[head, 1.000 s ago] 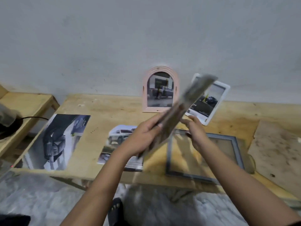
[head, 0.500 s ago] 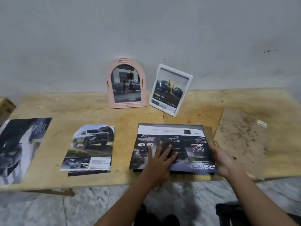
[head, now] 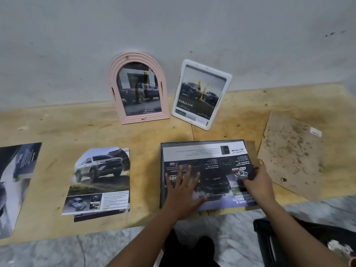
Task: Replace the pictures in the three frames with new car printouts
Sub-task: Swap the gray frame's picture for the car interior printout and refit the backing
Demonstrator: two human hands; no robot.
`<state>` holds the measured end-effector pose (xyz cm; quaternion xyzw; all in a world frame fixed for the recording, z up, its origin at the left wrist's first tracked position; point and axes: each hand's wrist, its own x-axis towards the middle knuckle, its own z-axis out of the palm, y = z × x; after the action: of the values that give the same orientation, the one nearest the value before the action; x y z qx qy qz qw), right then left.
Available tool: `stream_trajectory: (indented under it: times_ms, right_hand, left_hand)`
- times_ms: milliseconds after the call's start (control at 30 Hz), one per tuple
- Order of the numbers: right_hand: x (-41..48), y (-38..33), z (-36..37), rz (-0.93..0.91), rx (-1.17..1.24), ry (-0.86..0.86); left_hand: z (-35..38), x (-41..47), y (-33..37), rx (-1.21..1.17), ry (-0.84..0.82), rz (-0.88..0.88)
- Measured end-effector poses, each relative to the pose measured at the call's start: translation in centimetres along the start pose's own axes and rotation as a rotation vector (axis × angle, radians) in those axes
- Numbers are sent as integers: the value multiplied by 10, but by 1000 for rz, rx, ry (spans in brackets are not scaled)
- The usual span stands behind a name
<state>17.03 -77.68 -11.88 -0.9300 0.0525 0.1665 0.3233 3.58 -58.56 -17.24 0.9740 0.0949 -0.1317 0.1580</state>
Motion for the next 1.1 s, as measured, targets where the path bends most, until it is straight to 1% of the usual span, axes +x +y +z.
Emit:
stream_trajectory:
  times_ms: [100, 200, 267, 333, 400, 467, 533, 600, 700, 767, 800, 833, 900, 967, 1033, 1100]
  right_hand:
    - [-1, 5, 6, -81, -175, 37]
    - [-2, 7, 9, -131, -258, 48]
    - [0, 11, 10, -167, -305, 39]
    - [4, 16, 10, -186, -300, 19]
    - [8, 19, 6, -213, -264, 0]
    - [14, 23, -3, -265, -208, 16]
    - [26, 28, -20, -306, -151, 30]
    - [47, 37, -46, -325, -117, 77]
    - [86, 60, -101, -280, 22, 177]
    - [109, 81, -141, -157, 132, 203]
    - [119, 93, -157, -74, 145, 185]
    - [127, 104, -170, 6, 140, 141]
    - [136, 118, -184, 142, 103, -19]
    - [138, 128, -187, 186, 50, -144]
    - [135, 135, -185, 215, 78, -207]
    - [137, 142, -181, 284, 158, -216]
  left_hand:
    - [-5, 6, -7, 45, 41, 1]
    - [-9, 12, -13, 78, -58, 6]
    - [-13, 13, -15, 81, -38, -2]
    - [-14, 15, -12, 59, -14, -24]
    - [-18, 16, 0, 34, -19, -87]
    - [-23, 22, 19, 43, 2, -135]
    - [-26, 38, 43, -22, 120, -115]
    - [-36, 61, 78, -175, 209, -93]
    - [-50, 104, 138, -369, 240, -59]
    - [-56, 134, 174, -458, 212, -39]
    - [-56, 149, 189, -477, 197, -33]
    - [-56, 164, 203, -486, 175, -32]
    - [-51, 191, 224, -452, 119, -31]
    - [-45, 210, 236, -422, 28, -65]
    - [-37, 224, 240, -449, -39, -165]
    - [-33, 233, 241, -473, -42, -259]
